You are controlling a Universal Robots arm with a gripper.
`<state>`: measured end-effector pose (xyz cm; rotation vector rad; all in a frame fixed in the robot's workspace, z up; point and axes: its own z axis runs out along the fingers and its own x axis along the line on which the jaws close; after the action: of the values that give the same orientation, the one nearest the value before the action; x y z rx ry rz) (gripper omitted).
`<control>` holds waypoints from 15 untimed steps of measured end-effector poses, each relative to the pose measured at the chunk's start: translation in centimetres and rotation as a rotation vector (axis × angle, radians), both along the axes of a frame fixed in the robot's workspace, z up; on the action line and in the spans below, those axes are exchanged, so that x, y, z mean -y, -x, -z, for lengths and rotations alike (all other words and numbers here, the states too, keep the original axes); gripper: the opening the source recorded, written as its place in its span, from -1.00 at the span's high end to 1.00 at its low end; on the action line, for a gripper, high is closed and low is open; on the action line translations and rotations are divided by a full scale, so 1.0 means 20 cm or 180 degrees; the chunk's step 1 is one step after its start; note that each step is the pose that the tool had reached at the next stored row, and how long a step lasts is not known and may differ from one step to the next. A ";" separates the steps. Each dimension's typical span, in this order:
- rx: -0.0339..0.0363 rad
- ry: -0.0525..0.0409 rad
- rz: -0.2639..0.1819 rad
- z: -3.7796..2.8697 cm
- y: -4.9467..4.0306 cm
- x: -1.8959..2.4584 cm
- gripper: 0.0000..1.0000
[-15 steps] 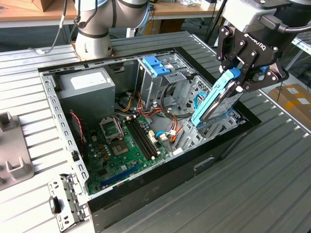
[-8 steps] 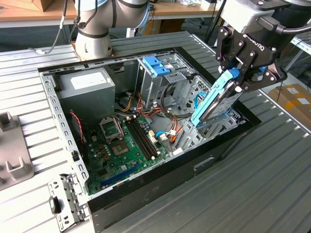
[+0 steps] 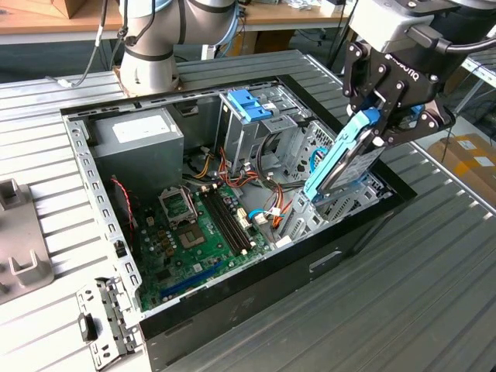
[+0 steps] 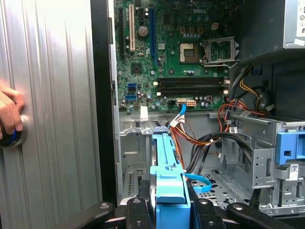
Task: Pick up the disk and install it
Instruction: 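Insert the disk into the insertion slot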
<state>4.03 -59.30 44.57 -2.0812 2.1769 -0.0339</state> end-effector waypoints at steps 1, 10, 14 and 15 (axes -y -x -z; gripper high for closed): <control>0.0000 -0.0001 0.0000 0.000 0.000 0.000 0.25; 0.0000 -0.0004 0.0000 0.040 0.000 0.000 0.25; 0.0000 -0.0004 0.0000 0.059 0.000 -0.001 0.25; 0.0000 -0.0005 0.0000 0.064 0.000 0.000 0.25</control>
<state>4.03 -59.29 43.29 -2.0803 2.1763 -0.0324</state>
